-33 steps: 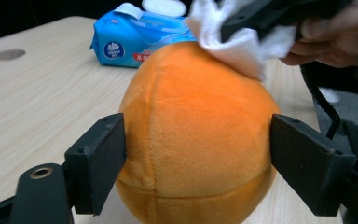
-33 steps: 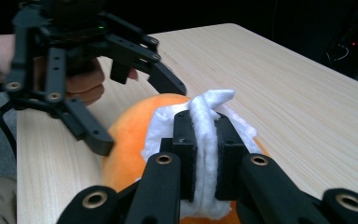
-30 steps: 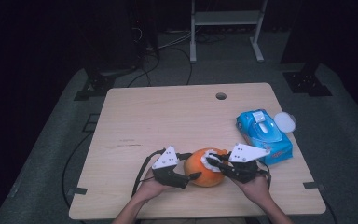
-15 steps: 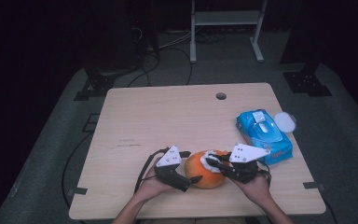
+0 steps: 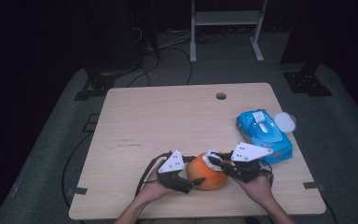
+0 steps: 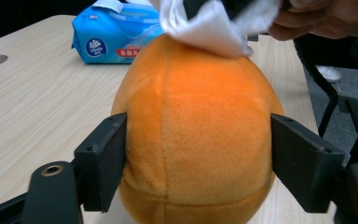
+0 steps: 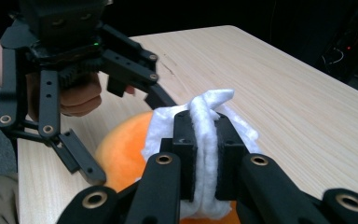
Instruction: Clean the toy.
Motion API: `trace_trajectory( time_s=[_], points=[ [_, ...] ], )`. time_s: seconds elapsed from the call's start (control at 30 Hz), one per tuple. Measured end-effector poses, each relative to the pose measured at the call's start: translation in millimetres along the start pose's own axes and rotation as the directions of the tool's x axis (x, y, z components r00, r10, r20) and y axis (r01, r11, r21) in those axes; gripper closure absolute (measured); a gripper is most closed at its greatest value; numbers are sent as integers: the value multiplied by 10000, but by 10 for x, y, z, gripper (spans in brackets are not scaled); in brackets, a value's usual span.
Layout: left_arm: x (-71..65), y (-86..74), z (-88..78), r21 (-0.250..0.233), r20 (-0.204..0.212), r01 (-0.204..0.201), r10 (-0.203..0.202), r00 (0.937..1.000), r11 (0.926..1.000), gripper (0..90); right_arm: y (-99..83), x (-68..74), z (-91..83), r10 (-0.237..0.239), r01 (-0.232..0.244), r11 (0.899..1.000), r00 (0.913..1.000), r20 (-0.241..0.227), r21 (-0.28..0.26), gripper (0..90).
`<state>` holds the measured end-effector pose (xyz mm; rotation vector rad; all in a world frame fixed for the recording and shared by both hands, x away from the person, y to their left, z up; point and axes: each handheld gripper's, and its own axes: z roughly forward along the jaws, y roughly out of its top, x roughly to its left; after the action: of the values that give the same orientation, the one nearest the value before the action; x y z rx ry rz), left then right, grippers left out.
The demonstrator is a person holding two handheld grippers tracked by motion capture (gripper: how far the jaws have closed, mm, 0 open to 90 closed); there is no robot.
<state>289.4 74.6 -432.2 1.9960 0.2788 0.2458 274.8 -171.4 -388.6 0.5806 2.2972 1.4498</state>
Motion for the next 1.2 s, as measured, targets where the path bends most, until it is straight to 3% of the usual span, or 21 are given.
trace_trajectory(
  time_s=[0.07, 0.1, 0.17, 0.23, 0.3, 0.37, 0.43, 0.5, 0.53, 0.6, 0.63, 0.7, 0.73, 0.77, 0.83, 0.97, 1.07, 1.13, 1.2],
  points=[
    [-22, 6, 8, 24, -42, -139, 139, 9999, 9999, 240, 15, 43, 25, -118, 118, 9999, 9999, -111, 14, 812],
    [-37, 8, 16, 29, -78, -264, 264, 9996, 9996, 247, 47, 146, 104, -325, 324, 9995, 9976, -616, -29, 812],
    [-49, 5, 19, 120, -145, -475, 477, 9988, 9988, 252, 56, 191, 141, -410, 411, 9992, 9963, -759, -8, 811],
    [-42, -22, 1, 122, -163, -561, 563, 9983, 9984, 266, 65, 240, 176, -646, 654, 9978, 9955, -696, 96, 811],
    [-25, -43, -14, 76, -153, -455, 456, 9988, 9989, 281, 66, 185, 151, -471, 479, 9988, 9967, -666, 106, 811],
    [7, -67, -29, 85, -126, -421, 422, 9990, 9991, 283, 49, 88, 95, -293, 296, 9995, 9991, -291, 110, 812],
    [35, -87, -33, -51, -49, -182, 182, 9998, 9998, 273, 16, -16, 41, 41, -41, 10000, 10000, -71, 89, 812],
    [46, -68, -16, -138, 22, 98, -97, 10000, 9999, 193, -33, -102, 8, 520, -520, 9986, 9986, -94, 1, 812],
    [50, -44, 7, -77, 37, 324, -323, 9995, 9994, 90, -52, -105, 25, 693, -695, 9975, 9974, -185, -90, 812],
    [42, -5, 53, -3, 243, 777, -777, 9967, 9970, 70, -45, -77, 45, 723, -725, 9973, 9969, -314, -82, 812],
    [16, 1, 69, 97, 146, 674, -676, 9976, 9977, 65, -31, -41, 71, 720, -725, 9973, 9961, -509, -74, 811],
    [11, -10, 53, 247, 99, 437, -439, 9990, 9987, 84, -6, 39, 121, 427, -426, 9991, 9971, -633, 32, 811],
    [15, -30, 24, 123, 84, 368, -369, 9993, 9992, 145, -5, 46, 126, 383, -381, 9993, 9972, -642, 40, 811],
    [20, -46, 1, 17, 27, 202, -202, 9998, 9998, 213, -8, 34, 120, 419, -417, 9991, 9967, -689, 43, 811],
    [37, -57, -25, 73, 38, 181, -181, 9998, 9998, 255, -15, -38, 76, 614, -615, 9981, 9955, -715, 11, 811],
    [63, -76, -43, 59, 120, 216, -216, 9997, 9997, 241, -73, -151, -10, 627, -626, 9980, 9980, -120, 90, 811],
    [76, -14, -5, 10, 231, 721, -721, 9971, 9974, 104, -88, -156, -8, 796, -796, 9968, 9968, -90, 27, 811],
    [56, 6, 16, -13, 266, 682, -681, 9973, 9977, 99, -55, -89, 35, 658, -658, 9978, 9975, -274, 13, 811],
    [33, -17, -2, -90, 191, 377, -376, 9991, 9992, 247, -12, 9, 85, 425, -425, 9991, 9978, -506, 6, 810]
  ],
)
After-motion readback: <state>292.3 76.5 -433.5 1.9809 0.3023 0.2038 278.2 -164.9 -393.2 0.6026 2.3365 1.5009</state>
